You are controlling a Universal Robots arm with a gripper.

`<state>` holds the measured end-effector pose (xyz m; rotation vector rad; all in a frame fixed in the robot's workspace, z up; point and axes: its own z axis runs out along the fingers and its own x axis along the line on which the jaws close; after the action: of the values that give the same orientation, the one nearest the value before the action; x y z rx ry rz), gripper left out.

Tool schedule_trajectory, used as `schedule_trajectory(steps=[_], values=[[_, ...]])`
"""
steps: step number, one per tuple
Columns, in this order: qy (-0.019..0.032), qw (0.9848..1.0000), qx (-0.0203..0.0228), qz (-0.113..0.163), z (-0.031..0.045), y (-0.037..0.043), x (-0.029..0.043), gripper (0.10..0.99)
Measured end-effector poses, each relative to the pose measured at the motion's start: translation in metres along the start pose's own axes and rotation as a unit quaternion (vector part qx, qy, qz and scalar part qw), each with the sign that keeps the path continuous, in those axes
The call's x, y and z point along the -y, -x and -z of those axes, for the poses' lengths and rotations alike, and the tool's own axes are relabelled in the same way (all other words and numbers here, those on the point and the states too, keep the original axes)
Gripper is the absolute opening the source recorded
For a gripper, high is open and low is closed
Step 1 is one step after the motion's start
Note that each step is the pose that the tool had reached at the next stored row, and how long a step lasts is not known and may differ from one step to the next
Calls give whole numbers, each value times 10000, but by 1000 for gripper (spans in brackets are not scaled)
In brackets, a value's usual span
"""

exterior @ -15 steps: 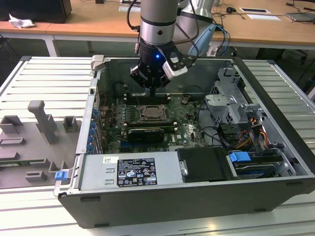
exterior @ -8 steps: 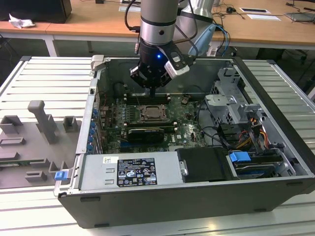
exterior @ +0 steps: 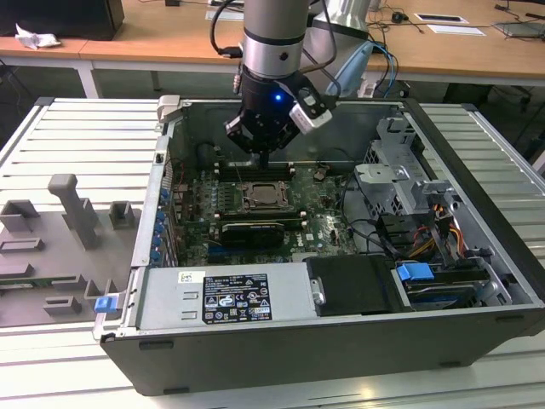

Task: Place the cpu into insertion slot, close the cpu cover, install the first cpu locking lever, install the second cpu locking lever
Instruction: 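Install the first cpu locking lever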

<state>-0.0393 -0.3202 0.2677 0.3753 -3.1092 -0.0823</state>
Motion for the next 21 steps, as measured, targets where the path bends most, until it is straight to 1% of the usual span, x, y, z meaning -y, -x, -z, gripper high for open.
schedule_trajectory(steps=[2,4,6,7,8,9,11,13,14,16,17,19,21], values=[[0,9998,-9,173,0,0,0,106],[-1,9994,-18,350,0,0,0,106],[-1,9985,-28,540,0,0,0,106],[-2,9976,-37,692,0,0,0,106],[-2,9971,-40,758,-1,-2,1,106],[-1,9970,-40,771,-1,-2,3,106],[-2,9971,-40,765,-1,-11,2,106],[-3,9979,-35,652,-3,-12,2,106],[-1,9986,-27,533,-6,-12,2,106],[-1,9993,-20,383,-8,-12,2,106],[-1,9996,-13,266,-9,-12,1,106],[0,9998,-9,211,-10,-28,-2,106],[0,9998,-10,208,-10,-63,-11,106]])
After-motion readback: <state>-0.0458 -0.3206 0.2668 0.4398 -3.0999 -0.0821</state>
